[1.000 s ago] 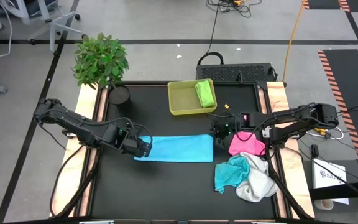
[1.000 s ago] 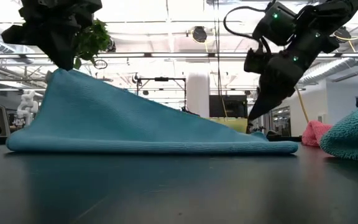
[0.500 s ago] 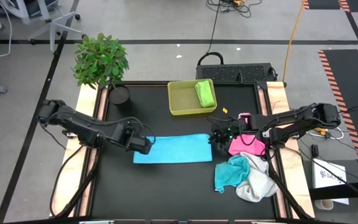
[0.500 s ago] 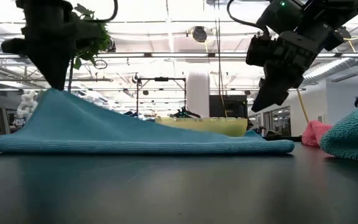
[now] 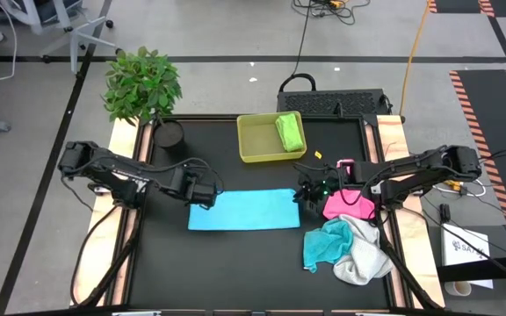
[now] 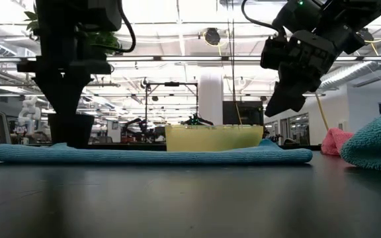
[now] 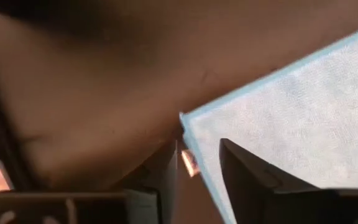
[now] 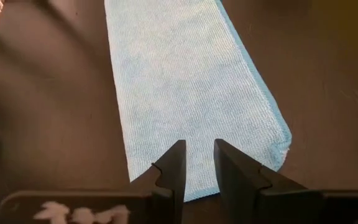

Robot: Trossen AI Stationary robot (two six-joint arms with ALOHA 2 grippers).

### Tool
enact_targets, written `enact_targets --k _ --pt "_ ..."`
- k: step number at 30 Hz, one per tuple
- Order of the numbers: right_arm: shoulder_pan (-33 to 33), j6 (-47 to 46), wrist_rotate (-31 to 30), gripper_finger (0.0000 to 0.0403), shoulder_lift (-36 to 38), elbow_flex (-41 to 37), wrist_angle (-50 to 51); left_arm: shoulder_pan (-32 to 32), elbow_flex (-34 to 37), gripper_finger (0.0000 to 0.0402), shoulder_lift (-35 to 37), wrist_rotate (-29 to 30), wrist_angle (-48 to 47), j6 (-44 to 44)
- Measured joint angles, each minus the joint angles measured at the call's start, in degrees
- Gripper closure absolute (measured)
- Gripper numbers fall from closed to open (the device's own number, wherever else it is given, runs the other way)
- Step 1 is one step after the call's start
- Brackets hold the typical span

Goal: Fold microfiber towels
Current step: Fold the left blue microfiber cloth

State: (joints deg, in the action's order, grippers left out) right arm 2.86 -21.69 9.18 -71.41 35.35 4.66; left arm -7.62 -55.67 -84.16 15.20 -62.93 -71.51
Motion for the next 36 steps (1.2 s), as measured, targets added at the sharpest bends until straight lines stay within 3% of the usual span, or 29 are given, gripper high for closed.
enact_targets --k 8,18,26,36 --pt "-5.4 -1.6 4.5 0.0330 0.2 1.3 1.5 -8.1 -1.0 0.0255 -0.1 -2.1 5.7 15.7" --pt "-14.6 2.7 -0.7 0.0329 0.2 8.8 14.6 -20.0 -1.0 0.0254 -4.0 -1.1 7.2 18.7" --pt "-16.9 5.8 -1.7 0.0301 -2.4 9.0 14.9 -23.2 -1.0 0.0254 -11.0 -3.0 8.2 26.7" --pt "-19.4 7.6 -1.8 0.0282 -12.0 9.0 13.5 -23.6 -1.0 0.0254 -13.2 0.6 9.2 30.6"
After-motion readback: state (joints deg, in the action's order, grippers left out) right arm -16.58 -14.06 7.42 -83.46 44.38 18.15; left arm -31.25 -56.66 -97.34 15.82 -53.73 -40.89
